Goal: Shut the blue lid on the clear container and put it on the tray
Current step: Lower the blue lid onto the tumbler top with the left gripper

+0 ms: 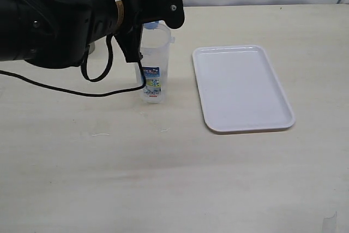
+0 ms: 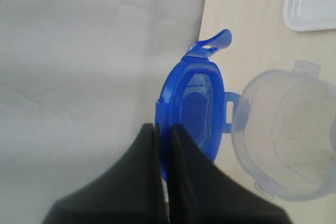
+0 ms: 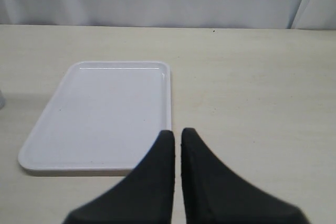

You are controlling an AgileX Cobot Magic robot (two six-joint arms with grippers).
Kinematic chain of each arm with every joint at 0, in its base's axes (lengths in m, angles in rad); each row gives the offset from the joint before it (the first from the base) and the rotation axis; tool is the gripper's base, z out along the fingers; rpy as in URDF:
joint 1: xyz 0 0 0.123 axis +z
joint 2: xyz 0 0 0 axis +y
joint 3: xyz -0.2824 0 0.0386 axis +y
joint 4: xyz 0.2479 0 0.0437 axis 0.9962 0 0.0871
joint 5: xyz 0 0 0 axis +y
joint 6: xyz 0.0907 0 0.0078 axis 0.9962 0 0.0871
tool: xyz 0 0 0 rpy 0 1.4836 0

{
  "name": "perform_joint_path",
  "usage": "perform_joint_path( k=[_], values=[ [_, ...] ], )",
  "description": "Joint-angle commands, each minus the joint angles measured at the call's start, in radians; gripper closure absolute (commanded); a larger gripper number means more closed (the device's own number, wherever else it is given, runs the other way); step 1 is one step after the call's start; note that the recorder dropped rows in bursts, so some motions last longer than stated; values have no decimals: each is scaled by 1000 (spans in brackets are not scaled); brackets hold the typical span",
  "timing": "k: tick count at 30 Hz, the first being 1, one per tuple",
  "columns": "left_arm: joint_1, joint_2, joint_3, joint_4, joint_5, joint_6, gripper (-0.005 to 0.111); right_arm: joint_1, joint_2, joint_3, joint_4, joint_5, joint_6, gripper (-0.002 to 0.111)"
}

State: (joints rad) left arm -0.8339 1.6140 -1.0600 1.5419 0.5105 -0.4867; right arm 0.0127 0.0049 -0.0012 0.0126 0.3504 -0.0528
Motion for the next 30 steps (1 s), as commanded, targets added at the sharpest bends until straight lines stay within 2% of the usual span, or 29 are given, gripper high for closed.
perform_joint_path(
  k=[1,11,25,30],
  values=[
    [-4,-8,2,-37,13,21,107,2,-5,1,3,-4,-7,104],
    [-4,-8,58,-34,9,55,107,2,-5,1,3,-4,-7,104],
    [-4,-8,59,-72,-8,65,107,2,-5,1,3,-4,-7,104],
    [-39,-8,59,-79,-3,72,107,2,-5,1,3,-4,-7,104]
  ],
)
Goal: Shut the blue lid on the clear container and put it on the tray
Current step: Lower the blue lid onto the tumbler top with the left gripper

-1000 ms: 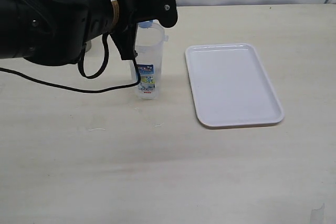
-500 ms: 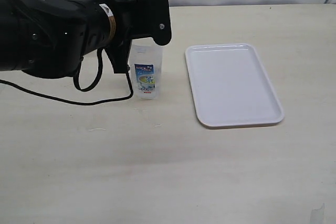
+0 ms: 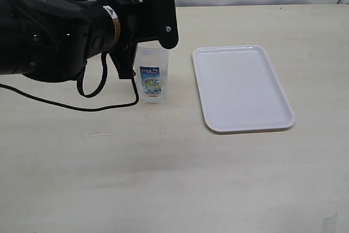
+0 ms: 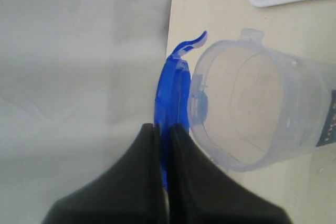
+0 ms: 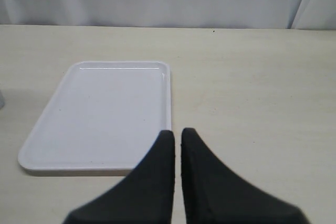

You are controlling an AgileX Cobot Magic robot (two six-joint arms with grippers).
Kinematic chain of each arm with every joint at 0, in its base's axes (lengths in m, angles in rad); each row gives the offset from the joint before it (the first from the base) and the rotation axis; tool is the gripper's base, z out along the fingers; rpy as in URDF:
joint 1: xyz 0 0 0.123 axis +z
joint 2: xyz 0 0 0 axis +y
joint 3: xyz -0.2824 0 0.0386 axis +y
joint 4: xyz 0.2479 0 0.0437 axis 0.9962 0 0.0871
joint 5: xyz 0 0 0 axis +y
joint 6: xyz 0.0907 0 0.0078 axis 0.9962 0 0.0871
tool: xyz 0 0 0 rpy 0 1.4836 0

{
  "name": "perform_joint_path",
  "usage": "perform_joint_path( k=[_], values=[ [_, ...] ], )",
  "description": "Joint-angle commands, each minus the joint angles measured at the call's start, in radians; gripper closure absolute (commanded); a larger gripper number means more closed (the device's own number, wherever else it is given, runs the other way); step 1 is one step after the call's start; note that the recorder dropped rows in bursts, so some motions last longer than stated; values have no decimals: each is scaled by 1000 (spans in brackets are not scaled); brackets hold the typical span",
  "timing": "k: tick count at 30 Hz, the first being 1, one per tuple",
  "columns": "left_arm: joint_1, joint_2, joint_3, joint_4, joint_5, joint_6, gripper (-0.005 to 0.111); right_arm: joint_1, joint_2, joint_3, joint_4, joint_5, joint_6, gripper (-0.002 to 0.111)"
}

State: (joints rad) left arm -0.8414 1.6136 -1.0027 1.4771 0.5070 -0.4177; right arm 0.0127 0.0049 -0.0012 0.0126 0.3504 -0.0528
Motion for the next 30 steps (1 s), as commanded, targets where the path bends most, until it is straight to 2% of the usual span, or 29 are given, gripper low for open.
perform_joint_path(
  k=[1,6,11,30],
  values=[
    [-37,-8,2,-14,0,9,107,2,-5,1,3,-4,-7,104],
    [-42,-8,2,-33,30,25,107,2,-5,1,3,-4,-7,104],
    [-42,-8,2,-113,40,99,107,2,-5,1,3,-4,-7,104],
    [-42,-8,2,-246,0,186,107,2,-5,1,3,-4,-7,104]
  ],
)
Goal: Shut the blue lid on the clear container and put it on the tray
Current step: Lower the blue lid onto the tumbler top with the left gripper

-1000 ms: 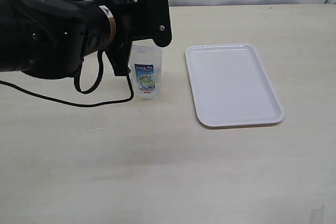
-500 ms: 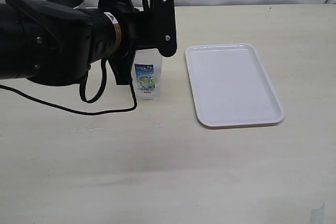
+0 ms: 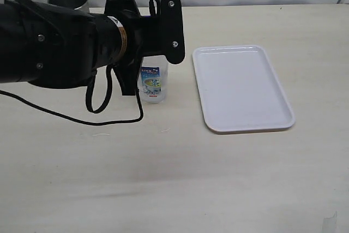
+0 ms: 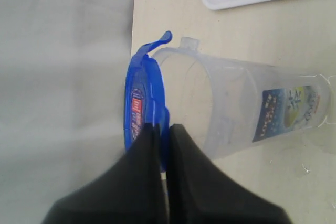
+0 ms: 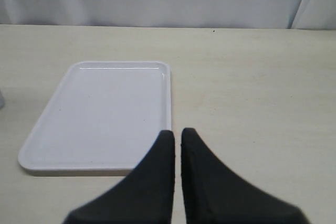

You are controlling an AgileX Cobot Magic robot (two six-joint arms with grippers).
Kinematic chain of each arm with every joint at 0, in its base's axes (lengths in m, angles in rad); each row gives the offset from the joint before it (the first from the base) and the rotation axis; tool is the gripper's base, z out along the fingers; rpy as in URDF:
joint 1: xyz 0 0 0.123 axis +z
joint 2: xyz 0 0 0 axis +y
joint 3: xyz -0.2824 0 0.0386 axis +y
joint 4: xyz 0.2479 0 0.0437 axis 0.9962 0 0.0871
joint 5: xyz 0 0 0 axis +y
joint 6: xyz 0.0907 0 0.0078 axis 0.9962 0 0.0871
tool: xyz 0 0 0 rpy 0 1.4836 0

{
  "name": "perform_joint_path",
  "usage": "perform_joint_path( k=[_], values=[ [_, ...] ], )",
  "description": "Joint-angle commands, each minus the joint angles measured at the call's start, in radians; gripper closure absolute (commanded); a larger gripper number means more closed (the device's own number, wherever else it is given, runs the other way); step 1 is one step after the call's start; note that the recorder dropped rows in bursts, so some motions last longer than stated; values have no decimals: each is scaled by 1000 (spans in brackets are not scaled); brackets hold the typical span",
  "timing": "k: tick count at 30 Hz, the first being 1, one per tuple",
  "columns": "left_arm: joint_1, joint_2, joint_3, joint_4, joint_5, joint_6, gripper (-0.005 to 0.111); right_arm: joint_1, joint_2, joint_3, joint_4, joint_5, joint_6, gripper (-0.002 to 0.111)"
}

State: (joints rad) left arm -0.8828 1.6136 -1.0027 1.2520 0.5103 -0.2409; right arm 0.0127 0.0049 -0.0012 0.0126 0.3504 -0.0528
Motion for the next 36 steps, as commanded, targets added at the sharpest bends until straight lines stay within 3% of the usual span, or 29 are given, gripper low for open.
perform_joint_path(
  k=[1,21,36],
  values=[
    [-1,-8,2,-28,-4,11,107,2,-5,1,3,-4,-7,104],
    [-1,-8,2,-173,-12,134,107,2,-5,1,3,-4,-7,104],
    [-1,-50,2,-175,-19,136,107,2,-5,1,3,-4,-7,104]
  ],
)
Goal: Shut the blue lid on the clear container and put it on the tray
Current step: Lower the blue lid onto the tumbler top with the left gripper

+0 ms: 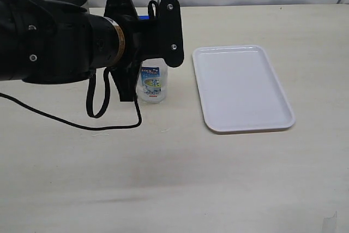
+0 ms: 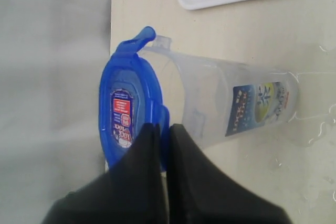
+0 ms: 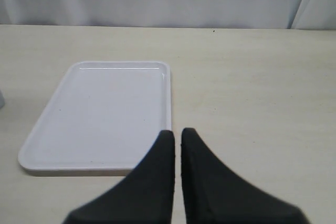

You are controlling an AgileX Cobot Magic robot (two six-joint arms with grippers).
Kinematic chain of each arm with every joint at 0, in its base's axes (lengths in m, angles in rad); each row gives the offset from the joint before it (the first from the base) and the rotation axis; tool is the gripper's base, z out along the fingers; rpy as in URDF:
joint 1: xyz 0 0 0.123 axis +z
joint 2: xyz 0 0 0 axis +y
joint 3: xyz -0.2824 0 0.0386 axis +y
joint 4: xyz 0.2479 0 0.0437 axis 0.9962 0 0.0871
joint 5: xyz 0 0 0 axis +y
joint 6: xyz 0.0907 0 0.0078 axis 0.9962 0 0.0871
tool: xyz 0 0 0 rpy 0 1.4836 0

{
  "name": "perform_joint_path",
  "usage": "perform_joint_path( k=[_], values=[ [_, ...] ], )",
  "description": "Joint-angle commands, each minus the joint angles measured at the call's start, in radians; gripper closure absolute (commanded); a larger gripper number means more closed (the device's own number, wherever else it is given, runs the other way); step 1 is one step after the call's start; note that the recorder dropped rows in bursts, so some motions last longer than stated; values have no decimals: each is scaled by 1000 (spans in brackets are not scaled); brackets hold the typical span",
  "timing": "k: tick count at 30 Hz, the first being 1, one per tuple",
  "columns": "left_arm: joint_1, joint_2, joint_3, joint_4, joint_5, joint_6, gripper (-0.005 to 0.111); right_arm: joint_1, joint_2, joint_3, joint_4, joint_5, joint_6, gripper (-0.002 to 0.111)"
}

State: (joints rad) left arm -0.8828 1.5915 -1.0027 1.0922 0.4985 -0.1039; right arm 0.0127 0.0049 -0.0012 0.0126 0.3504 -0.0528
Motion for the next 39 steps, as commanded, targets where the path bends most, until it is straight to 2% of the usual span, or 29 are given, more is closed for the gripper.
perform_joint_path(
  k=[1,8,13,22,27,39],
  values=[
    [-1,-28,2,-23,-5,-1,107,2,-5,1,3,-4,-7,104],
    [-1,-24,2,-60,-22,5,107,2,-5,1,3,-4,-7,104],
    [-1,-24,2,-109,-37,74,107,2,-5,1,3,-4,-7,104],
    [-1,-24,2,-117,2,78,107,2,-5,1,3,-4,-7,104],
    [-1,-24,2,-189,-7,155,107,2,-5,1,3,-4,-7,104],
    [-1,-24,2,-192,-21,167,107,2,-5,1,3,-4,-7,104]
  ],
)
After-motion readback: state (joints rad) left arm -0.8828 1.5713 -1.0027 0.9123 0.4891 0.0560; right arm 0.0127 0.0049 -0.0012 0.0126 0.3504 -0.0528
